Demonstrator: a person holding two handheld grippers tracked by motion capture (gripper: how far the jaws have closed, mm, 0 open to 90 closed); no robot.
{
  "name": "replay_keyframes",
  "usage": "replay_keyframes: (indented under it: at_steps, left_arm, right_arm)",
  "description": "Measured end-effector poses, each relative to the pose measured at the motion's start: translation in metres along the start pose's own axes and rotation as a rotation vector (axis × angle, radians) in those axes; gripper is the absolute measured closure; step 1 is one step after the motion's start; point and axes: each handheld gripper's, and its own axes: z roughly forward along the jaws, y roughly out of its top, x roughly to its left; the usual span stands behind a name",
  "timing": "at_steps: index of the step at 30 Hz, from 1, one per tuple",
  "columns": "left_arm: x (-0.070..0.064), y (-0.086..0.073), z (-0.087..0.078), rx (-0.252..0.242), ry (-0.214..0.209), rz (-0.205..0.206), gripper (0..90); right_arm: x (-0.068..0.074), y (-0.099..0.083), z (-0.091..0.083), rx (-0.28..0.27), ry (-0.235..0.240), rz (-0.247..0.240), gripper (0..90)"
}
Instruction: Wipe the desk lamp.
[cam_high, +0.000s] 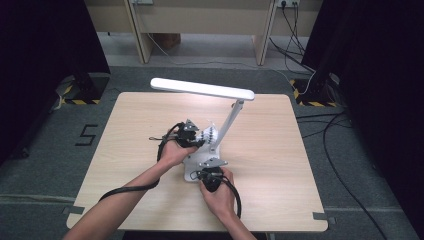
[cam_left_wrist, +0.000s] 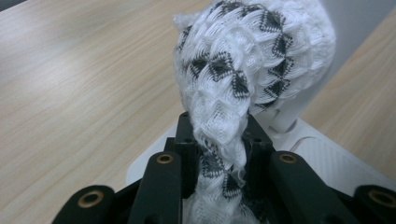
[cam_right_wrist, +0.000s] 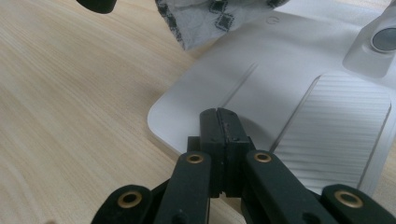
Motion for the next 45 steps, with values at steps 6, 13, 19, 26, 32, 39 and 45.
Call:
replay_keyframes:
  at_steps: [6, 13, 19, 26, 32, 39, 45]
  left_arm:
    - [0.012, -0.003, 0.005, 0.027, 0.030, -0.032, 72.6]
    - [0.021, -0.005, 0.009, 0.045, 0.058, -0.046, 72.6]
    - [0.028, -0.012, 0.012, 0.064, 0.076, -0.052, 72.6]
    - [0.027, -0.018, 0.012, 0.065, 0.074, -0.047, 72.6]
    - [0.021, -0.023, 0.008, 0.056, 0.064, -0.026, 72.5]
    - [0.006, -0.031, 0.001, 0.046, 0.040, 0.021, 72.5]
    - [-0.005, -0.037, -0.006, 0.045, 0.019, 0.059, 72.4]
  right_arm:
    - [0.001, 0.000, 0.000, 0.001, 0.001, 0.000, 90.0]
    - [0.001, -0.001, 0.000, -0.001, 0.001, 0.000, 90.0]
    - [0.001, -0.001, 0.000, 0.000, 0.003, -0.001, 90.0]
    - [0.001, -0.001, 0.000, -0.002, 0.002, -0.002, 90.0]
    - [0.002, -0.001, 0.000, -0.001, 0.004, -0.002, 90.0]
    - [0.001, -0.001, 0.000, -0.004, 0.006, -0.002, 90.0]
    - [0.001, -0.001, 0.000, -0.002, 0.008, -0.004, 90.0]
